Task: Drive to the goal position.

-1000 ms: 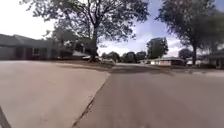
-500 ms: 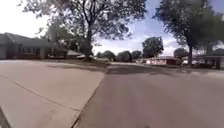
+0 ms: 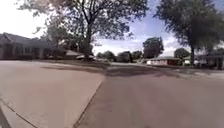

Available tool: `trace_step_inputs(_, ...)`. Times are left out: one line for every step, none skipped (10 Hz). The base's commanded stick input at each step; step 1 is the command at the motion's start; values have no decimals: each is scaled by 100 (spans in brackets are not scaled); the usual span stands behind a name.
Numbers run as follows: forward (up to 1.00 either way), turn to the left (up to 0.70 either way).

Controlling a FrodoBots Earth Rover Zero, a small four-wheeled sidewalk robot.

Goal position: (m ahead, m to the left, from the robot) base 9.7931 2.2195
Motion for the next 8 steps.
trace_step_inputs(100,-2)
trace_step_inputs(100,-14)
trace_step_inputs(100,-23)
trace_step_inputs(100,-17)
trace_step_inputs(100,0)
trace_step_inputs(100,0)
trace_step_inputs(100,0)
trace_step_inputs(100,0)
